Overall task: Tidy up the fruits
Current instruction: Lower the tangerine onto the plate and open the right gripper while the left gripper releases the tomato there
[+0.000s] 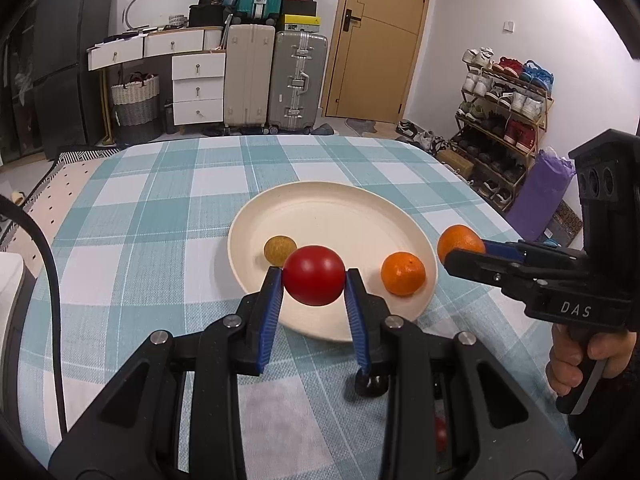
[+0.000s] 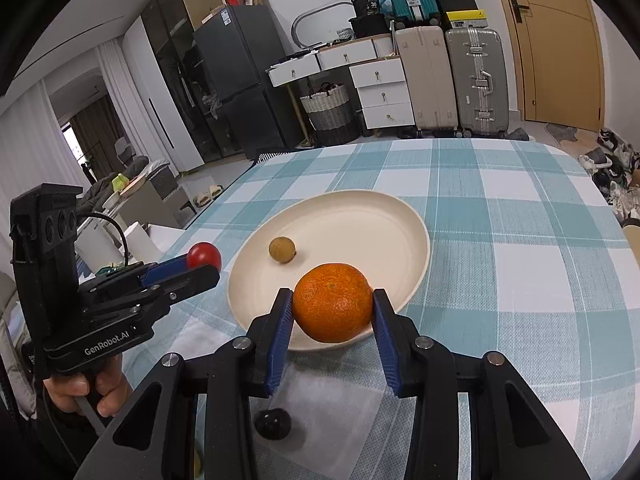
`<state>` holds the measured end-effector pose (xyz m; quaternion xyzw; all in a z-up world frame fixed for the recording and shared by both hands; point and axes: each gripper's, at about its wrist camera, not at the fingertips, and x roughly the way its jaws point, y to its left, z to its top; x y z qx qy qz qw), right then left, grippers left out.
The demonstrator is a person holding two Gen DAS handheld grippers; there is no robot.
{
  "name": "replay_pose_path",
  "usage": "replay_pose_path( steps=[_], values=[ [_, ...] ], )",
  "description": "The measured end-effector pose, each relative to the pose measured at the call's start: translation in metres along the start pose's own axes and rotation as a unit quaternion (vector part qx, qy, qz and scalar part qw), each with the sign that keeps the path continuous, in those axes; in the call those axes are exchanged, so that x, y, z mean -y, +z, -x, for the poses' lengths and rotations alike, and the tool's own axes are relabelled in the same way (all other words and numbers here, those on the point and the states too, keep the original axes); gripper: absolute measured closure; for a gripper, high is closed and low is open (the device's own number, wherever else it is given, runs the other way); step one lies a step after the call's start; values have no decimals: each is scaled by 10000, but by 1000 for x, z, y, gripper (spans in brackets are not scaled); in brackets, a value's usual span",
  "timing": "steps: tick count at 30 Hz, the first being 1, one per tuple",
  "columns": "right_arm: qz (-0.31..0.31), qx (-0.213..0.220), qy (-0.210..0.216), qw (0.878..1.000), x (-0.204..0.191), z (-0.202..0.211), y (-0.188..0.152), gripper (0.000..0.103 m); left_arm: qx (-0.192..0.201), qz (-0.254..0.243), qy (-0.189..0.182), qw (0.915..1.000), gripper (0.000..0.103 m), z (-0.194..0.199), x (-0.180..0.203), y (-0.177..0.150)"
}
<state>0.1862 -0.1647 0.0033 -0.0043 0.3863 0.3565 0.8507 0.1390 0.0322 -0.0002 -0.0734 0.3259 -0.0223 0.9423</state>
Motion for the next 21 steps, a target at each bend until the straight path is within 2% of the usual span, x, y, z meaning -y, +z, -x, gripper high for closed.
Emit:
replay_pose_path(
  steps=[13,21],
  values=[
    [26,201,-179,9996,19,-25,23,63,-26,-42,-122,9999,75,-32,4,11],
    [-45,247,-237,9994,31,-41,35,63,-56,0,-48,10000,75,-50,2,15]
  ],
)
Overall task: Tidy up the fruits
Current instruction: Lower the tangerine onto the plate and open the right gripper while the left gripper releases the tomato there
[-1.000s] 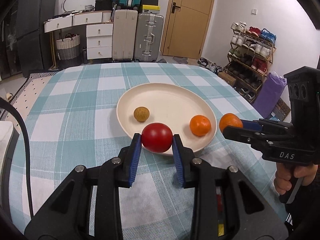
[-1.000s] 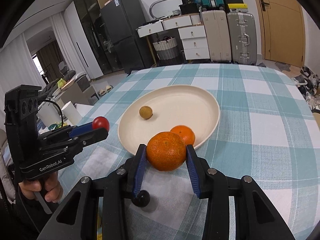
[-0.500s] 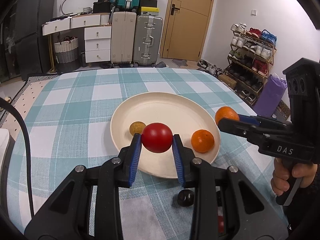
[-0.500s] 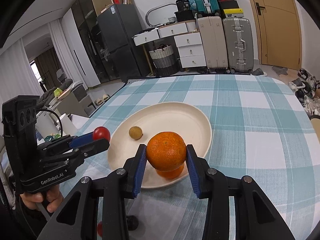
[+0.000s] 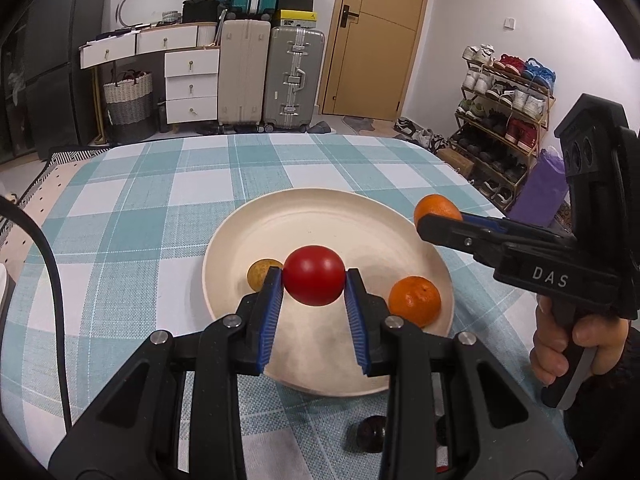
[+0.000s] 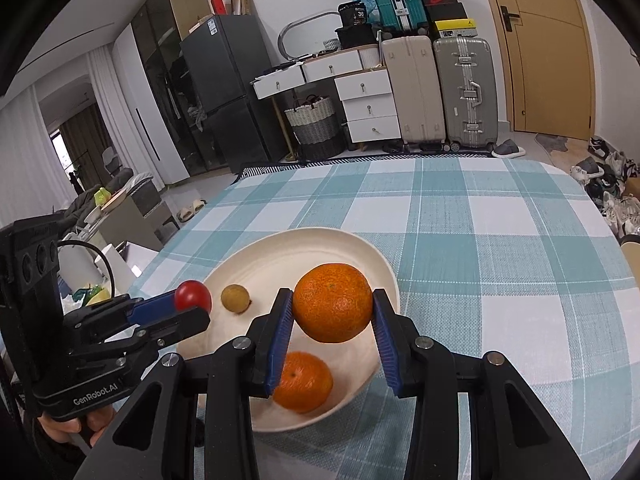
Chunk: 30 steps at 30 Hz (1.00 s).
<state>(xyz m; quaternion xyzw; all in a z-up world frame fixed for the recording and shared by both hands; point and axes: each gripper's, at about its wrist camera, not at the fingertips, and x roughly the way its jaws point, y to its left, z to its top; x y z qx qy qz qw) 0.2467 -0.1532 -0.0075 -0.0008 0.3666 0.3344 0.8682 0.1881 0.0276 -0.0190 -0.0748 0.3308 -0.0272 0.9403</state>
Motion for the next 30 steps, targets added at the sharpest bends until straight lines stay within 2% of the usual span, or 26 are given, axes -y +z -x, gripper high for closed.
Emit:
replay_pose_path(
  steps=[5,12,26,30],
  values=[
    [-46,-61,58,10000,1,-10,-5,63,81,37,133,9999,75,-7,-3,1],
    [-13,-171,-1,9999,0,-17,-8,63,-12,-64,237,9997,74,-16,-3,-1],
    [-136,-327,-137,9993,6,-23,-10,63,-86,-237,230,9994,74,-19,2,-2],
    [-141,-257,-104,9995,6,-21,-9,56,-72,-222,238,9994,74,-18,2,-2]
  ],
)
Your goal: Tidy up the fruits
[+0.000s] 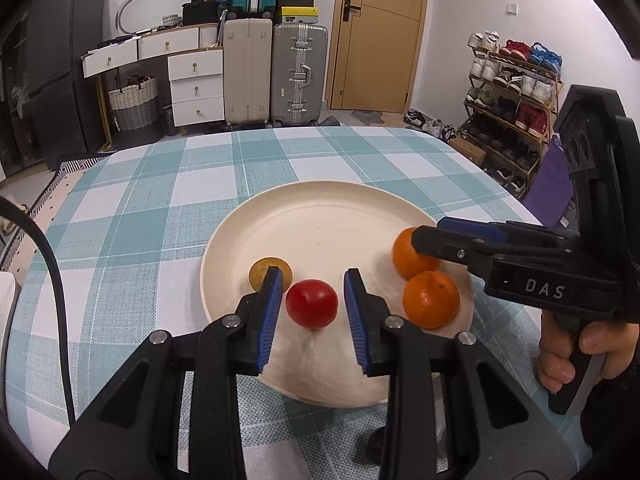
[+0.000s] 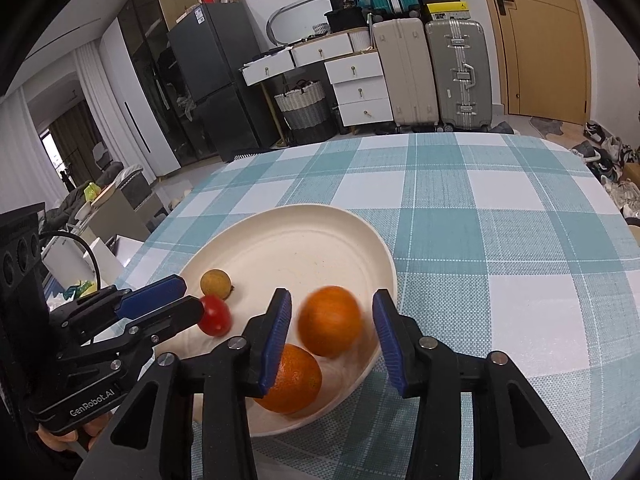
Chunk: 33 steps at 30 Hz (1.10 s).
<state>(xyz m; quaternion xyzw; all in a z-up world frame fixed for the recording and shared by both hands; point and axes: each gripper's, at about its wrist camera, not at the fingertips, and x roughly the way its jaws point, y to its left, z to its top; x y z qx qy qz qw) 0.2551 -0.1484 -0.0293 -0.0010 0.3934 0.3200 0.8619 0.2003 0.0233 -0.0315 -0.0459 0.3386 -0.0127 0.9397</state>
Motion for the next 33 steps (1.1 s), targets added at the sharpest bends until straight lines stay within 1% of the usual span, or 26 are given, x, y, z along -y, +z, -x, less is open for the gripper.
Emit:
replay_pose_path(
  steps=[5,6,7,8,9,10,11,12,13,14,16,18,19,21,23,28,30,33],
  values=[
    [-55,165,-22,9998,2,6,0,55,2,113,45,9999,74,2,-4,-1],
    [-60,190,-31,9998,2,7,-1,54,10,118,50,9999,73,4,-4,0],
    [-49,200,-44,9998,1,7,0,50,31,118,58,9999,72,5,-4,0],
    [-35,218,-74,9997,1,8,-1,48,80,124,73,9999,68,9,-4,1],
    [-36,247,-75,9997,1,10,-1,40,148,128,61,9998,61,13,-5,1],
    [-33,285,-92,9995,1,12,-1,32,213,140,43,9997,57,17,-5,1],
    [-12,324,-124,9994,1,14,-2,29,275,165,39,9995,46,22,-5,2],
    [19,354,-116,9993,0,17,-3,23,344,196,29,9992,37,27,-6,1],
    [50,342,-78,9994,0,18,-4,14,402,229,32,9989,32,32,-7,1],
    [70,328,-55,9994,-1,20,-4,12,458,267,67,9986,24,37,-8,0],
    [91,345,-65,9993,-2,24,-5,5,593,275,84,9978,22,48,-8,-1],
    [135,392,-99,9991,-3,29,-5,0,625,255,133,9976,17,57,-8,0],
    [133,414,-86,9990,-3,32,-5,0,638,262,171,9975,15,61,-8,-1],
    [77,424,-50,9991,-3,39,-5,0,704,266,230,9969,0,72,-7,-2],
    [46,403,-22,9992,-3,44,-6,0,800,251,260,9961,0,84,-6,-6],
    [236,316,-14,9992,-13,59,-19,0,765,174,372,9962,0,101,0,-14],
    [319,282,-52,9991,-17,65,-25,0,725,146,377,9965,0,107,4,-19],
    [421,299,-75,9986,-24,75,-33,0,775,112,358,9963,0,122,9,-27]
  ],
)
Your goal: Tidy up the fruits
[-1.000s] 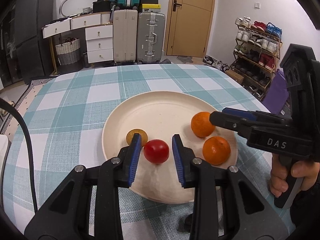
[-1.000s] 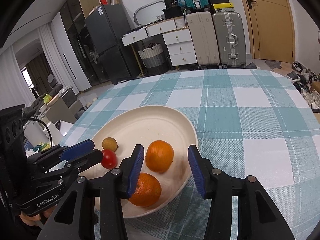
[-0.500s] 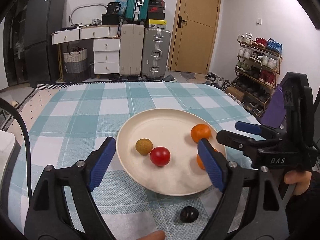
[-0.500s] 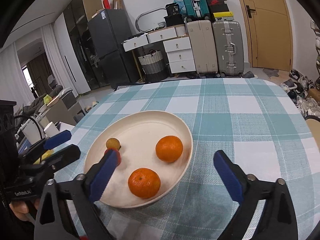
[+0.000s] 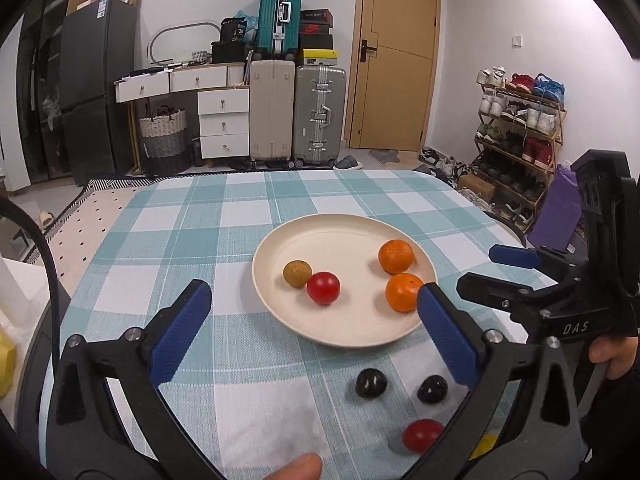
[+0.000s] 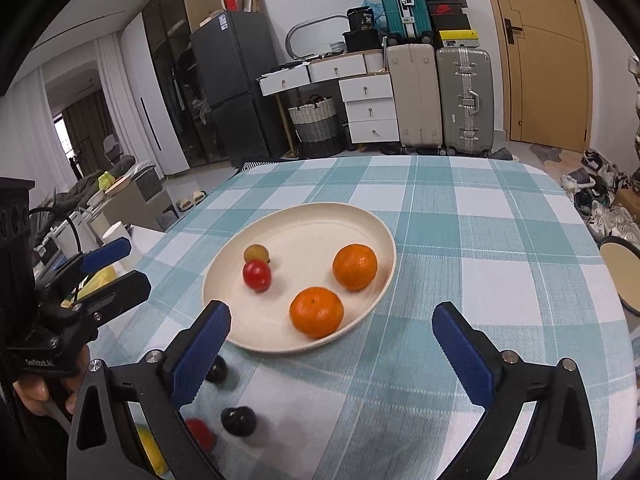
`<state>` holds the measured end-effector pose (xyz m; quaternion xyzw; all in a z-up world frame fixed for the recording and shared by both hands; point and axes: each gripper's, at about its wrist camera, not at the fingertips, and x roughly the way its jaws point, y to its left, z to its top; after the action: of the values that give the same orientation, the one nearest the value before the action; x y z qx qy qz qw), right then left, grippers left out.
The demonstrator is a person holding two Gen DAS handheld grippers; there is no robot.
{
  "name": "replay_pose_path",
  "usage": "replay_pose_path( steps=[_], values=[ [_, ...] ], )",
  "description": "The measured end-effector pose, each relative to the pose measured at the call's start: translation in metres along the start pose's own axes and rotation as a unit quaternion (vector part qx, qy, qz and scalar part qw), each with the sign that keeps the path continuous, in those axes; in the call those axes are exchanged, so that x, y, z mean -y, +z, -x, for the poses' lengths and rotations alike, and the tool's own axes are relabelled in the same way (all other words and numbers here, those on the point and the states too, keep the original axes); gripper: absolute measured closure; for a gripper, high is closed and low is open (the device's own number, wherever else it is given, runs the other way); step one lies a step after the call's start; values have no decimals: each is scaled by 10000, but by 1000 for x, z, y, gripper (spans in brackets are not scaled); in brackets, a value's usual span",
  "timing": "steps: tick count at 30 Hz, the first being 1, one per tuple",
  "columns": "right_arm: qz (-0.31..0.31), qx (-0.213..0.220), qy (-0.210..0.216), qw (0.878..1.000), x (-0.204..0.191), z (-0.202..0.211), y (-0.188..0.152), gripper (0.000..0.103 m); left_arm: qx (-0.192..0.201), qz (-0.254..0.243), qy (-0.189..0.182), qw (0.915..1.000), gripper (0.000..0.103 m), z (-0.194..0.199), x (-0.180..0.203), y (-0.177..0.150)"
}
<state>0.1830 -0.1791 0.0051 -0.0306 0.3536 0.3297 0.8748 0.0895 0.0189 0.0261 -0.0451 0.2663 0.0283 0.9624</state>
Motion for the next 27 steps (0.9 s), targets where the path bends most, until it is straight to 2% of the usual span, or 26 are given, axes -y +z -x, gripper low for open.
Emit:
replay_pose_path(
  steps=[11,27],
  values=[
    [122,46,-94,9999,-19,42,-20,0,57,-4,52,10000,0,45,7,-15],
    [92,-100,-66,9999,-32,66,-50,0,-86,54,116,9999,0,66,16,-34]
  ],
)
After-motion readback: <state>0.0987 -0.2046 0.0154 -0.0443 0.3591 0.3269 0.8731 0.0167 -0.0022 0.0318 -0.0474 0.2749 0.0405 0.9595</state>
